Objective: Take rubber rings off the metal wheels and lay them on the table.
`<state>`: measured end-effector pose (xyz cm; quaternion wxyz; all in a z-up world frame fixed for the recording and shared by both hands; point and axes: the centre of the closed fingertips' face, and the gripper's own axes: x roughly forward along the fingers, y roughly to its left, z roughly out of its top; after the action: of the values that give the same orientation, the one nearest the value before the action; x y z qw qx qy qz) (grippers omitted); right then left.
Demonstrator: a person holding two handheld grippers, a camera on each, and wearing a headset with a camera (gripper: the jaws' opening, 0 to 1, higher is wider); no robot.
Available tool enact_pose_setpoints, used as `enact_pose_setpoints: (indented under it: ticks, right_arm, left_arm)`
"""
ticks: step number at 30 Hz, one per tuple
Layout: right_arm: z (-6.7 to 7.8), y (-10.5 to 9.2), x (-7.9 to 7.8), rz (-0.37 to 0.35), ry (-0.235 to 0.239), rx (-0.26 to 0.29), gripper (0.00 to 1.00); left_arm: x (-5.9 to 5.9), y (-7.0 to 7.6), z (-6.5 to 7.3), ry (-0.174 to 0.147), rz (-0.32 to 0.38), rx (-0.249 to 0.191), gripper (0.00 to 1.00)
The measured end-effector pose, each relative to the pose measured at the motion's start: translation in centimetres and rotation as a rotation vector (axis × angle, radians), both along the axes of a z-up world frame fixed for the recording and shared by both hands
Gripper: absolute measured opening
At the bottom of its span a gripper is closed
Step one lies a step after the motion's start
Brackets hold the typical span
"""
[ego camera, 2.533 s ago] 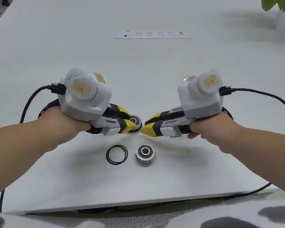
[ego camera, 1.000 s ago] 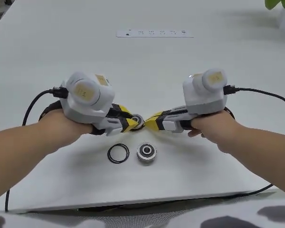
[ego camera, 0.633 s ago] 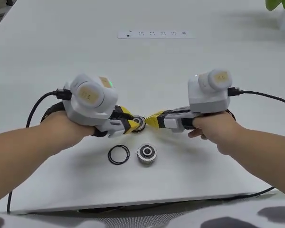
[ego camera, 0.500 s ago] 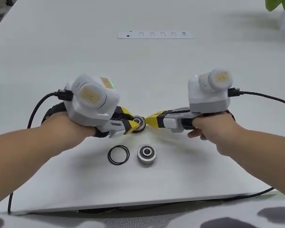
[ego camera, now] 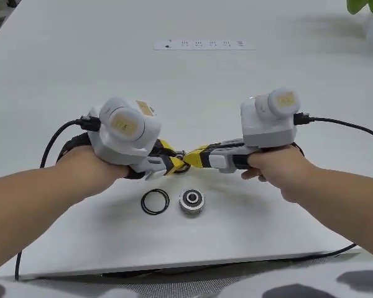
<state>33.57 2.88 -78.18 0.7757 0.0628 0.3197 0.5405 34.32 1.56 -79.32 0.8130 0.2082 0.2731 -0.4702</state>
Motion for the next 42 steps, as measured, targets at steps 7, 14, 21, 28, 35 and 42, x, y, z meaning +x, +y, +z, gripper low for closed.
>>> enact_pose_setpoints:
  ticks: [7, 14, 21, 28, 35, 42]
  right_arm:
    - [0.1, 0.0, 0.2, -0.017, -0.023, -0.009, 0.0]
    - [-0.3, -0.8, 0.6, -0.046, -0.013, -0.016, 0.0]
    - [-0.2, -0.7, 0.5, -0.046, 0.003, -0.005, 0.0]
    - [0.0, -0.7, 0.5, -0.044, 0.015, 0.008, 0.0]
    - [0.2, -0.5, 0.3, -0.037, 0.024, 0.019, 0.0]
    - [0.5, -0.7, 0.2, -0.035, 0.028, 0.023, 0.0]
  left_arm:
    - [0.2, 0.1, 0.0, 0.0, 0.0, -0.007, 0.13]
    - [0.1, 0.1, 0.0, 0.006, 0.001, -0.024, 0.14]
    - [-0.1, 0.0, 0.2, 0.01, -0.014, -0.026, 0.14]
    - [-1.0, 0.3, 0.4, 0.026, -0.04, -0.035, 0.19]
    - [-1.3, 0.6, 1.3, 0.028, -0.029, -0.074, 0.22]
    - [-1.6, 0.8, 2.0, 0.027, -0.023, -0.104, 0.26]
